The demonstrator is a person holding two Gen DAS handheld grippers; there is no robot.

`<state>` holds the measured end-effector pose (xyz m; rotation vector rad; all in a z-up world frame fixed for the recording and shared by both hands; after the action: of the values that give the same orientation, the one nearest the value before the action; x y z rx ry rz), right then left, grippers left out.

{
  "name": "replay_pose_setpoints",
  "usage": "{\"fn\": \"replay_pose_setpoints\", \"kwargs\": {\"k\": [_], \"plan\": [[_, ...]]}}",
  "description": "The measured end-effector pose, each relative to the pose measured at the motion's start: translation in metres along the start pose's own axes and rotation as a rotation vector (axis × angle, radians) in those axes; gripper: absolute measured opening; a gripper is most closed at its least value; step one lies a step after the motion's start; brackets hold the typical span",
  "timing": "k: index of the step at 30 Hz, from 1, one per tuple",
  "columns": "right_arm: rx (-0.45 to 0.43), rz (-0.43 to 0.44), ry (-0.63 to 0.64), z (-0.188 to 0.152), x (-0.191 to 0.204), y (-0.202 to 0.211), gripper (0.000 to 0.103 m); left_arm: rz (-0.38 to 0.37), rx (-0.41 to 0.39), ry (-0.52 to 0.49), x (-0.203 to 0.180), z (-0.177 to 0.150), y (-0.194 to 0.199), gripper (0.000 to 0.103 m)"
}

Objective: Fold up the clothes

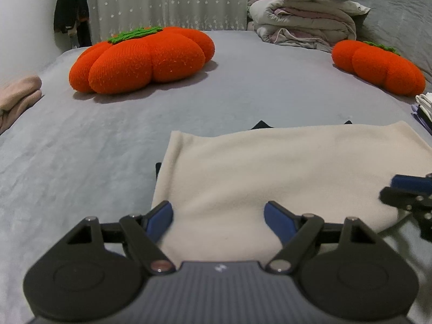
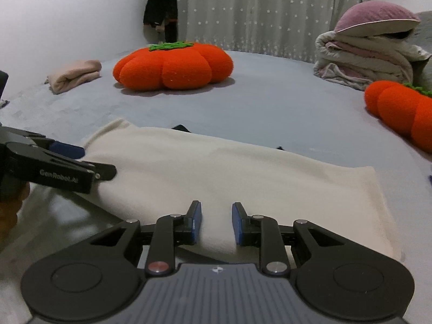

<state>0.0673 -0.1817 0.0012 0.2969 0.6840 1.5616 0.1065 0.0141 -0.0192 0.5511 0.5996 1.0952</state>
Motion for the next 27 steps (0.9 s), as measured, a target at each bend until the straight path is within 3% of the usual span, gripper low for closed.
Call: {"fn": "replay_pose_setpoints", "kwargs": {"k": [7, 12, 17, 27], "plan": [[0.078, -0.078, -0.019, -0.007, -0.039, 0.001, 0.028, 0.009, -0.002, -0.007, -0.001, -0.001, 0.001, 0.08], [0.127, -0.044, -0.082, -0.01, -0.067, 0.003, 0.03, 0.026, 0.002, -0.006, -0.003, -0.001, -0.001, 0.08], [0.134, -0.087, -0.077, -0.008, -0.075, 0.007, 0.029, 0.043, 0.008, -0.006, -0.004, 0.0, -0.002, 0.08], [0.167, -0.094, -0.089, -0.01, -0.081, 0.006, 0.029, 0.046, 0.011, -0.009, -0.004, 0.0, -0.002, 0.08]]}}
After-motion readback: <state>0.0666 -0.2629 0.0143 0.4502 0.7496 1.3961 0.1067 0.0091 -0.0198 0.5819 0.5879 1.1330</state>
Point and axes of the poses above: each gripper's, at about its wrist camera, not at the fingertips, and y roughly against the way its jaws point, x to its left, z to its top, the point moved 6 cm from there along -y, roughly the way its jaws point, and after that the axes turned 15 degrees about -z, right-handed, at the moved point
